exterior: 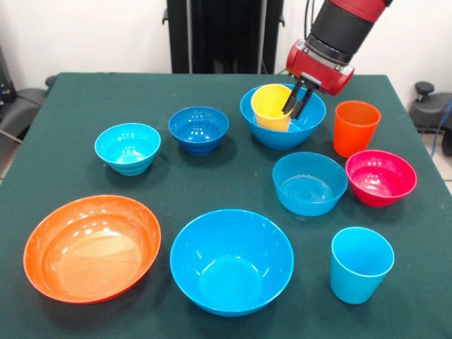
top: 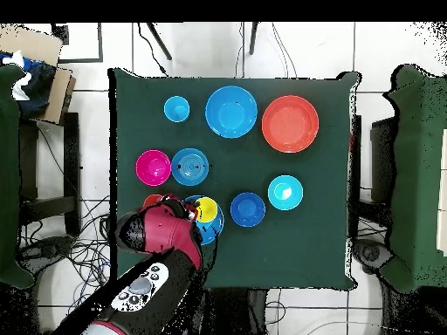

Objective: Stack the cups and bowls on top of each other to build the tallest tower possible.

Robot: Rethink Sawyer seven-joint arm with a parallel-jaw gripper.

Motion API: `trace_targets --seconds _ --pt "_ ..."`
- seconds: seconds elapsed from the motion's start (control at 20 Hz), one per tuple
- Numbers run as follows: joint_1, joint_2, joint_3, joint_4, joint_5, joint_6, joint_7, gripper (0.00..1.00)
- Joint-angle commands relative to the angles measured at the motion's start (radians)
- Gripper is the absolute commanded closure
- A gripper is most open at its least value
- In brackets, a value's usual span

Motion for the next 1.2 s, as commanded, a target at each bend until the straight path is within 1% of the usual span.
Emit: trace_targets --seconds 0.05,1.2 --pt "-0.010 0.003 0.074 -0.050 0.022 0.010 0.165 1.00" --pt "-0.011 0.000 0.076 -0.047 0.026 0.023 0.168 1.00"
